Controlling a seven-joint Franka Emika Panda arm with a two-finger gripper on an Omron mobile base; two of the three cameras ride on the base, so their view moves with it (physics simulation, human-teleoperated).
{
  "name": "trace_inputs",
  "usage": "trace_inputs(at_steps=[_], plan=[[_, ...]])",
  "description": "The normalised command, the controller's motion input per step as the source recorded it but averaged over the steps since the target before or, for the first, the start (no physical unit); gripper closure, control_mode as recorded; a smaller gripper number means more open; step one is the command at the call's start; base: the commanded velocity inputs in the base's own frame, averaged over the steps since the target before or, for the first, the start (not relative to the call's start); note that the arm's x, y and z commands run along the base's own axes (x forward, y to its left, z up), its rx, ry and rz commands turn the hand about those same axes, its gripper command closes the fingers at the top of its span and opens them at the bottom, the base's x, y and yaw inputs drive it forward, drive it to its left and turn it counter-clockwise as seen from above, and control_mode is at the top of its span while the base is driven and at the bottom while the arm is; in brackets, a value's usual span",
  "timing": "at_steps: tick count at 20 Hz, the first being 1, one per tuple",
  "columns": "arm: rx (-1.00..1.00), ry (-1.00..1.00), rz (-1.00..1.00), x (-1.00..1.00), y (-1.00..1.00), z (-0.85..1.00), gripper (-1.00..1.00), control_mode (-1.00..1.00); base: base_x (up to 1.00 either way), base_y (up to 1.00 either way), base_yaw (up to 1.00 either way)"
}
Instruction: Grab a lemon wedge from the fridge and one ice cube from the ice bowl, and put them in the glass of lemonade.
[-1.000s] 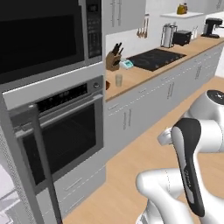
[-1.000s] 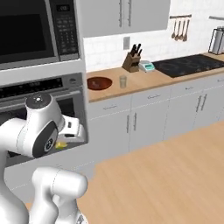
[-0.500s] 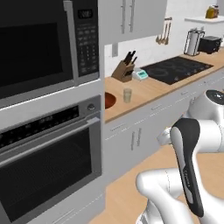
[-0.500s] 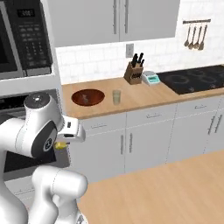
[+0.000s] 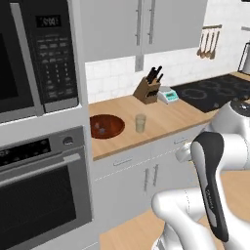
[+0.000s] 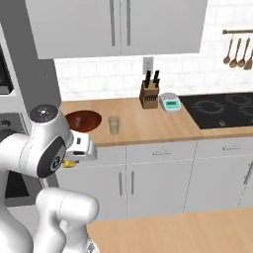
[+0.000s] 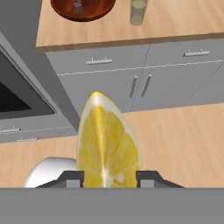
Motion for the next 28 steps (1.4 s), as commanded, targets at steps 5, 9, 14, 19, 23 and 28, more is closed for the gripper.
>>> trace_inputs(at_steps=[5,9,14,19,23,28], plan=[[0.0,0.0,0.0,0.0,0.0,0.0,1.0,1.0,0.28,-0.4,0.25],[0.0,0.0,0.0,0.0,0.0,0.0,1.0,1.0,0.44,-0.17,0.25],[0.0,0.0,0.0,0.0,0.0,0.0,1.0,1.0,0.67,-0.23,0.3],[0.0,0.0,0.0,0.0,0.0,0.0,1.0,1.0,0.57,-0.45,0.17],[0.0,0.0,0.0,0.0,0.0,0.0,1.0,1.0,0.43,-0.49,0.02],[0.0,0.0,0.0,0.0,0.0,0.0,1.0,1.0,0.89,-0.2,0.01]])
